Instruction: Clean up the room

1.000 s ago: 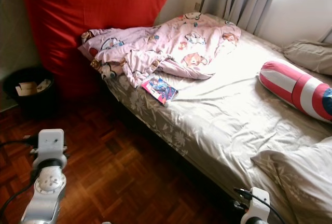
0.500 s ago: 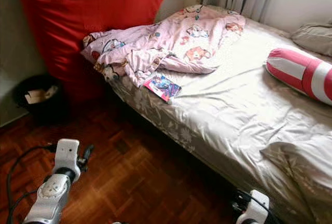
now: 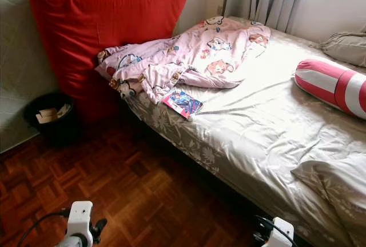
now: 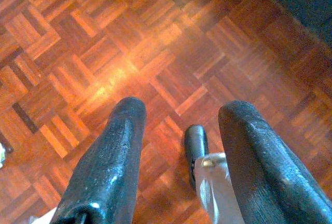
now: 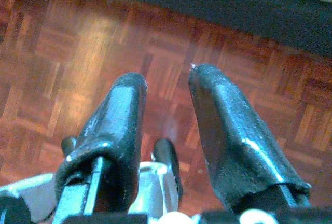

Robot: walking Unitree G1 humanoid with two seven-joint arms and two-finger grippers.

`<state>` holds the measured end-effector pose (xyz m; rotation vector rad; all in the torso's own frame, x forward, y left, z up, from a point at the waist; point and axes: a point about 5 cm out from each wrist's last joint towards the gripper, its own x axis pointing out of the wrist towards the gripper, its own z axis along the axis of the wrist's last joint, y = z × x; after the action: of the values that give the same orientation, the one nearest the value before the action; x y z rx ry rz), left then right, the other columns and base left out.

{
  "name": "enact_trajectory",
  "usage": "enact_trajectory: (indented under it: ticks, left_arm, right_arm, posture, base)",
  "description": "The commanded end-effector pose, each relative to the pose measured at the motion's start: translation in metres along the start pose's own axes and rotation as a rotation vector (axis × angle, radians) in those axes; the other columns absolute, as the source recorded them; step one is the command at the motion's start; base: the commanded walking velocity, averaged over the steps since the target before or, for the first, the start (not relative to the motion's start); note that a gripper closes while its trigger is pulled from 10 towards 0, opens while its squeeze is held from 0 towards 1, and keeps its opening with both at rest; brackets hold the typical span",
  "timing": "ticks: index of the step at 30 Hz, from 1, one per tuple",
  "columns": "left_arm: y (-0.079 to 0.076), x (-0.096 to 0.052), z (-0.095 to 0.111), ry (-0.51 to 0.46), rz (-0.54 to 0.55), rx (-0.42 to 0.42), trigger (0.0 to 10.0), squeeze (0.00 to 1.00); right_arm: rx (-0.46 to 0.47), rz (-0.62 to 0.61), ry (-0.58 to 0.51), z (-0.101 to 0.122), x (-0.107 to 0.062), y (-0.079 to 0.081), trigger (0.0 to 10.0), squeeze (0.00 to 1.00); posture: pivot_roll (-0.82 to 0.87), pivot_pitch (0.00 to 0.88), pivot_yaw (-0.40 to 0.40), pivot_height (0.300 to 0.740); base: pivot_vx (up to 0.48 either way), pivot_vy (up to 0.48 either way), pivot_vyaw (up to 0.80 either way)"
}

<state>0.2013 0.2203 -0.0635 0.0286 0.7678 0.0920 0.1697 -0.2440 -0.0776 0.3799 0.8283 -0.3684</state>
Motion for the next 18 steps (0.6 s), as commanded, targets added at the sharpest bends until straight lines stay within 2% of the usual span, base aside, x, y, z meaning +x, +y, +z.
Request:
enact_trajectory:
  ticks: [1,2,6,7,8,9,12,13,14,15,18]
  left_arm:
    - [0.002,0.0,-0.001,-0.006,0.006,-0.01,10.0,0.0]
    - [0.003,-0.001,-0.001,-0.006,0.009,-0.011,10.0,0.0]
    - [0.016,-0.005,-0.012,0.026,0.043,-0.012,10.0,0.0]
    - [0.018,-0.006,-0.014,0.03,0.047,-0.013,10.0,0.0]
    - [0.021,-0.008,-0.018,0.042,0.051,-0.011,10.0,0.0]
    - [0.026,-0.011,-0.026,0.067,0.062,-0.004,10.0,0.0]
    - [0.029,-0.013,-0.028,0.072,0.071,-0.007,10.0,0.0]
    - [0.03,-0.014,-0.029,0.068,0.073,-0.012,10.0,0.0]
    - [0.03,-0.014,-0.029,0.068,0.073,-0.012,10.0,0.0]
    - [0.031,-0.014,-0.029,0.06,0.073,-0.011,10.0,0.0]
    - [0.033,-0.014,-0.027,0.047,0.081,-0.014,10.0,0.0]
  right_arm:
    - [0.032,-0.046,-0.092,0.015,0.001,-0.001,10.0,0.0]
    - [0.045,-0.058,-0.13,0.021,0.002,0.0,10.0,0.0]
    - [0.016,-0.068,-0.434,0.077,0.0,0.008,10.0,0.0]
    - [0.023,-0.066,-0.469,0.083,-0.001,0.009,10.0,0.0]
    - [0.01,-0.063,-0.538,0.096,-0.003,0.015,10.0,0.0]
    - [-0.028,-0.087,-0.661,0.117,-0.01,0.025,10.0,0.0]
    - [-0.064,-0.129,-0.738,0.126,-0.015,0.032,10.0,0.0]
    - [-0.061,-0.145,-0.796,0.13,-0.02,0.037,10.0,0.0]
    - [-0.061,-0.145,-0.796,0.13,-0.02,0.037,10.0,0.0]
    - [-0.057,-0.147,-0.875,0.136,-0.028,0.047,10.0,0.0]
    - [-0.014,-0.213,-0.943,0.138,-0.038,0.049,10.0,0.0]
  posture:
    - [0.02,0.0,-0.005,0.74]
    - [0.02,0.0,-0.004,0.74]
    - [0.03,0.0,0.002,0.74]
    - [0.02,0.0,0.006,0.74]
    - [0.02,0.0,0.009,0.74]
    - [0.02,0.0,0.008,0.74]
    - [0.03,0.0,0.008,0.74]
    - [0.03,0.0,0.007,0.74]
    - [0.03,0.0,0.007,0.74]
    - [0.04,0.0,0.006,0.74]
    - [0.03,0.008,0.009,0.74]
  base:
    - [0.0,0.0,0.0]
    - [0.0,0.0,0.0]
    - [0.0,0.0,0.0]
    - [0.0,0.0,0.0]
    - [0.0,0.0,0.0]
    - [0.0,0.0,0.0]
    - [0.0,0.0,0.0]
    - [0.0,0.0,0.0]
    - [0.0,0.0,0.0]
    - [0.0,0.0,0.0]
    - [0.0,0.0,0.0]
